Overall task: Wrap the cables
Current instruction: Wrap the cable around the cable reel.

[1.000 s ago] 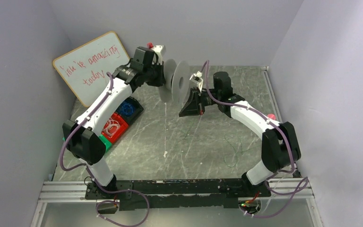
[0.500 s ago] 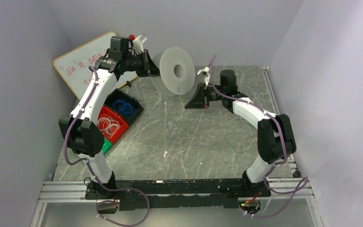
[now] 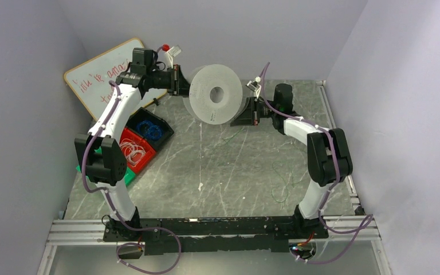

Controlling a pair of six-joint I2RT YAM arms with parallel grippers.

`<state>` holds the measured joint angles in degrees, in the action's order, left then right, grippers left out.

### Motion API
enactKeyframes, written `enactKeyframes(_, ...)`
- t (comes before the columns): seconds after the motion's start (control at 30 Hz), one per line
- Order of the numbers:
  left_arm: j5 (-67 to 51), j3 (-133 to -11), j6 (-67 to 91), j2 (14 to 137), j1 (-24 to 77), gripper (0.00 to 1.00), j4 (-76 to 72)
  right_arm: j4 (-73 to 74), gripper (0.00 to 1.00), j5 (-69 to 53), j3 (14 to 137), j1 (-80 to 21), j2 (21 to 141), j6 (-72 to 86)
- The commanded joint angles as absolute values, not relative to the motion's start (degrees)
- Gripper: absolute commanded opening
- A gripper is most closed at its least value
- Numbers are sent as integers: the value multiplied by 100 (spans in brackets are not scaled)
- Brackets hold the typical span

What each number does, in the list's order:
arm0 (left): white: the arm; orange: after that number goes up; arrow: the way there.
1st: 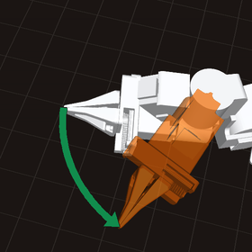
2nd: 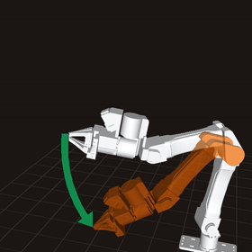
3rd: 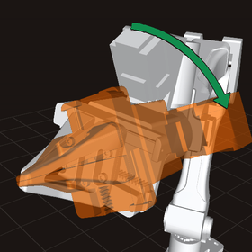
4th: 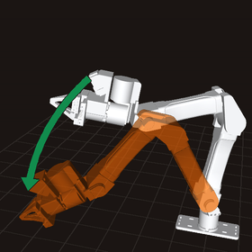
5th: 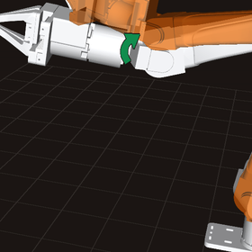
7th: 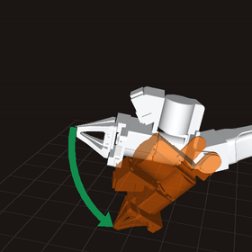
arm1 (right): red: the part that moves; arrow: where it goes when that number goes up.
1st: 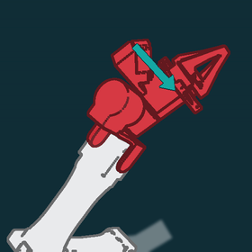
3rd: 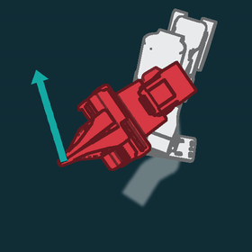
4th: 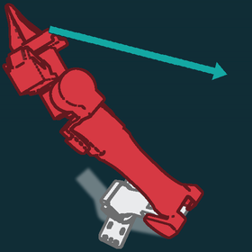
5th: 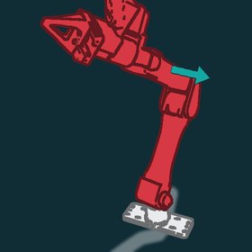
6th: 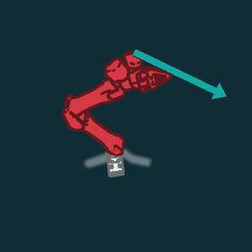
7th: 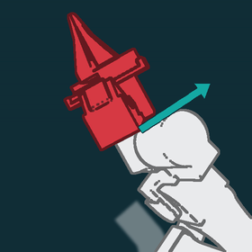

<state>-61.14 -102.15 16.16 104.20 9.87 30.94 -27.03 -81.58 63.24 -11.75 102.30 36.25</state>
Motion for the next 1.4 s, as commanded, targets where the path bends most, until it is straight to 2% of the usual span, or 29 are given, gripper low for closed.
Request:
enactKeyframes(0.0,-6780,-10953,187,10281,809,2,3703,-5423,2,-8602,6072,-972,10551,5998)
enactKeyframes(0.23,-6285,-11326,-1415,10240,809,2,4894,-5854,4,-8715,6134,-706,10502,6558)
enactKeyframes(0.47,-5763,-11507,-2111,10146,809,2,5349,-4671,7,-8763,6298,-578,10099,5767)
enactKeyframes(0.6,-5666,-11426,-2119,10138,821,2,5286,-4507,7,-8736,6307,-579,9962,5694)
enactKeyframes(0.87,-5784,-11347,-2732,10126,974,2,5640,-6193,1,-8510,6444,-481,10283,7412)
enactKeyframes(1.07,-4426,-11173,-2853,10032,1346,2,5501,-8109,0,-8367,6706,-326,10484,9184)
enactKeyframes(1.37,-2569,-10915,-2002,10203,1812,2,4687,-5805,2,-7798,6859,-405,9976,7732)
